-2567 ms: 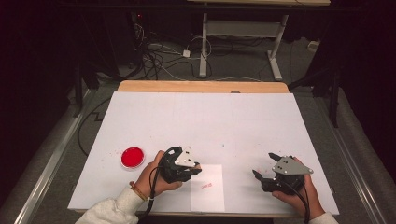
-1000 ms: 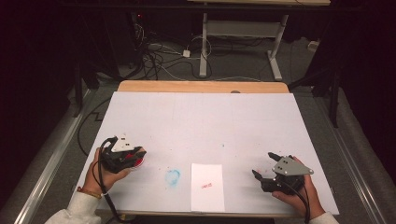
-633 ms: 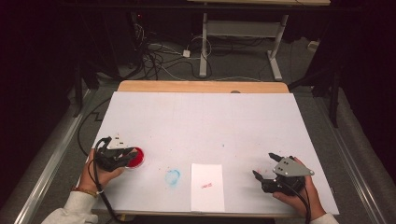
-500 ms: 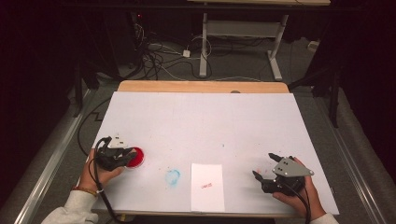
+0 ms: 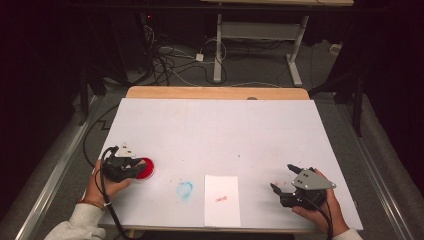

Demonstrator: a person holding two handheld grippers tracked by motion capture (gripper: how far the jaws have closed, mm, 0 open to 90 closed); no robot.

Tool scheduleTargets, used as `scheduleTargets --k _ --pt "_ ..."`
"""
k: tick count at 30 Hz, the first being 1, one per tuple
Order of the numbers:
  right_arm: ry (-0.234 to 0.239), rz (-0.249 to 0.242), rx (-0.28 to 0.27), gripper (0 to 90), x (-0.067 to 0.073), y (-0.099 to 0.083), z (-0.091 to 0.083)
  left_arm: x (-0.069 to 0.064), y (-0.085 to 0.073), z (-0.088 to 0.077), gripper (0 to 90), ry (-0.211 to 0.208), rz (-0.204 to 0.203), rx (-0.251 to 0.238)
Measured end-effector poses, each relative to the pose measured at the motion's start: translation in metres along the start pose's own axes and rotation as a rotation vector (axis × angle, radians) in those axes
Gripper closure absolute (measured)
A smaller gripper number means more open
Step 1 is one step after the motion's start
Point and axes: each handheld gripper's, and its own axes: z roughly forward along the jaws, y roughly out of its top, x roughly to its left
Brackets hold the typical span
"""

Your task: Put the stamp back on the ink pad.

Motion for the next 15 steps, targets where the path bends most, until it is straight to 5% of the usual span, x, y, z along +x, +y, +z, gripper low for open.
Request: scheduleTargets --k 7,15 --pt "-0.003 0.003 -0.001 20.3 0.0 0.0 0.0 -0.002 0.001 -0.002 57.9 0.011 -0.004 -0.011" --pt "-0.003 -0.001 -0.02 20.3 0.001 0.001 -0.002 -0.009 0.004 -0.011 40.3 0.066 0.015 -0.092"
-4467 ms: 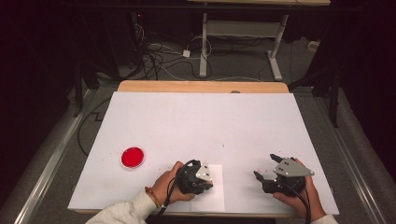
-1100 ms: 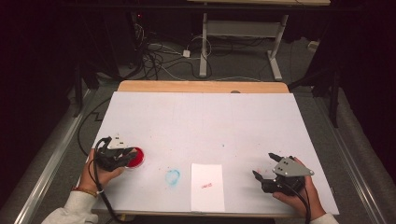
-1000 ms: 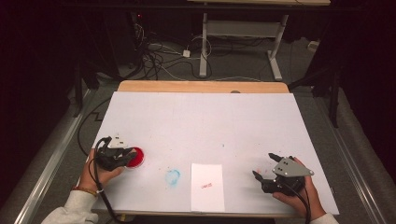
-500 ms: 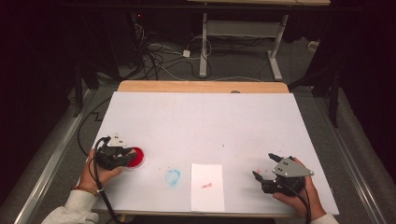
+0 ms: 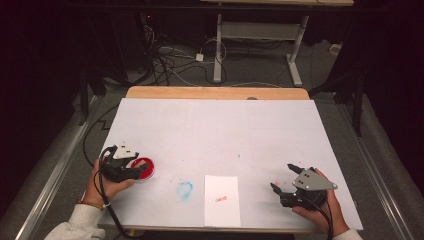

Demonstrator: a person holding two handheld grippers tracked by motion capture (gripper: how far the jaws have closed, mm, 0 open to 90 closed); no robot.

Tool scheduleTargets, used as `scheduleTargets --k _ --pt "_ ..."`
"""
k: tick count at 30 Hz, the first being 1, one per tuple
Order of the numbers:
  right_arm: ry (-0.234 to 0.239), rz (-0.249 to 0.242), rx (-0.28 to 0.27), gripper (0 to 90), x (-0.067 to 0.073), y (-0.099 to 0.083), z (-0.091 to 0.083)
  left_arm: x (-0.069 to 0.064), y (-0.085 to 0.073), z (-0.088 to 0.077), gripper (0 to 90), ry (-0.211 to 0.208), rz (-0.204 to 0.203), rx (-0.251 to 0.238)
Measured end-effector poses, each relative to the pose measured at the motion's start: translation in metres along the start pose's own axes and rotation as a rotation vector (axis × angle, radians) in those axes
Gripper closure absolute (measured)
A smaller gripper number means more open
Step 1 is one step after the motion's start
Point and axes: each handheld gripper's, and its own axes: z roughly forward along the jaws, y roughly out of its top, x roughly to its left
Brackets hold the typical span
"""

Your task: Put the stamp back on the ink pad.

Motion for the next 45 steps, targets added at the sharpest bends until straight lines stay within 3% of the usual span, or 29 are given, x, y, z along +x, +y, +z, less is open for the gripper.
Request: scheduleTargets --k 4,12,21,28,36,38,45 --pt "0.002 -0.001 0.004 20.3 0.0 0.0 0.0 -0.002 0.0 -0.001 32.4 0.023 0.014 -0.035" --pt "0.004 -0.001 0.005 20.4 0.0 -0.001 0.0 -0.01 0.004 -0.006 22.3 0.03 0.021 -0.151" --pt "0.003 -0.002 0.003 20.3 0.001 0.0 0.0 -0.023 0.008 -0.014 21.2 0.063 0.05 -0.261" --pt "0.001 0.002 0.0 20.4 0.001 0.0 -0.001 -0.035 0.012 -0.019 21.0 0.082 0.083 -0.312" --pt "-0.005 0.011 -0.009 20.3 0.0 0.0 -0.003 -0.053 0.01 -0.017 20.1 0.078 0.128 -0.318" --pt "-0.009 0.011 -0.008 20.4 -0.001 0.0 -0.003 -0.056 0.008 -0.017 19.3 0.065 0.119 -0.31" --pt "-0.019 0.018 -0.014 20.3 -0.002 -0.001 -0.005 -0.065 0.003 -0.015 19.1 0.055 0.148 -0.302"
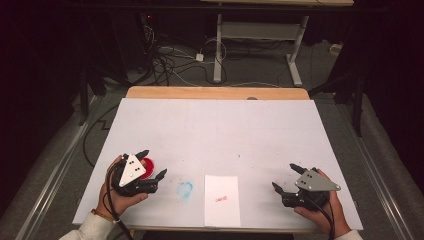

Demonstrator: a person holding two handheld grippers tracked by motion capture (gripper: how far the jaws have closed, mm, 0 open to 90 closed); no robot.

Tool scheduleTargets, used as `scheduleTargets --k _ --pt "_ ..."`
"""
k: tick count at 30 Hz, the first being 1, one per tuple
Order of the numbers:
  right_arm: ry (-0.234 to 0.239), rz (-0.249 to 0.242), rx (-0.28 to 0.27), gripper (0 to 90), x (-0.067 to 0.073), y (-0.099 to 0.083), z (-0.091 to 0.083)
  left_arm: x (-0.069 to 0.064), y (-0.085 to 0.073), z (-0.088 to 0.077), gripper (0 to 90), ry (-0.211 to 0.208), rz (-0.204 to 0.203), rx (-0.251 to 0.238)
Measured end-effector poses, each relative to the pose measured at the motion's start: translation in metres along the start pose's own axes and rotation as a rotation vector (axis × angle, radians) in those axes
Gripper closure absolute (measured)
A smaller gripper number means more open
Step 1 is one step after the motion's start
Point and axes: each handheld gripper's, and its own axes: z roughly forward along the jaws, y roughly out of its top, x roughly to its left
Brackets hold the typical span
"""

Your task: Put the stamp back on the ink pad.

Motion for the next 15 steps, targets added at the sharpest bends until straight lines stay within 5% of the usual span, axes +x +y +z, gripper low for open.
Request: scheduleTargets --k 15 --pt "-0.009 0.002 -0.012 20.3 0.0 0.0 -0.001 -0.016 -0.015 0.001 16.9 -0.022 0.039 0.052"
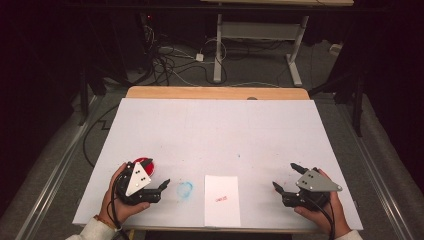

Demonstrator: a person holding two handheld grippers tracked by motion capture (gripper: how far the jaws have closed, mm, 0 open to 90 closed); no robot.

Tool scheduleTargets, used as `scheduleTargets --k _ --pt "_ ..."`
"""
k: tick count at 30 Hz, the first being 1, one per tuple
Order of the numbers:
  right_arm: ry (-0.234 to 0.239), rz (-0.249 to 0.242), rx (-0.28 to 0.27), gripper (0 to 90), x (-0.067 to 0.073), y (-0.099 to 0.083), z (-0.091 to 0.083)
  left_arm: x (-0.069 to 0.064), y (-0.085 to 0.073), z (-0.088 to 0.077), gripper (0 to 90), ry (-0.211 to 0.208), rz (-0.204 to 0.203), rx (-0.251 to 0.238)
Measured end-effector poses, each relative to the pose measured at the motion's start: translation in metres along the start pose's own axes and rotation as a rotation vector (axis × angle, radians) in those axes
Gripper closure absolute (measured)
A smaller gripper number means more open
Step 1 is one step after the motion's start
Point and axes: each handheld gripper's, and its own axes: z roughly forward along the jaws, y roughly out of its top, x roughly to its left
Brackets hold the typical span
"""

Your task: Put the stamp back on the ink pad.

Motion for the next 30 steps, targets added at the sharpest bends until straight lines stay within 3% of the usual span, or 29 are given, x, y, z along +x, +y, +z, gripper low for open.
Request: scheduleTargets --k 9,30 --pt "0.003 -0.001 0.0 20.3 0.0002 0.0004 0.0009 -0.0047 -0.0056 0.0001 15.8 0.006 0.013 0.031" --pt "0.004 -0.013 0.001 20.3 0.0044 0.0022 0.0 -0.0046 -0.005 -0.0077 15.8 0.02 0.017 0.003"
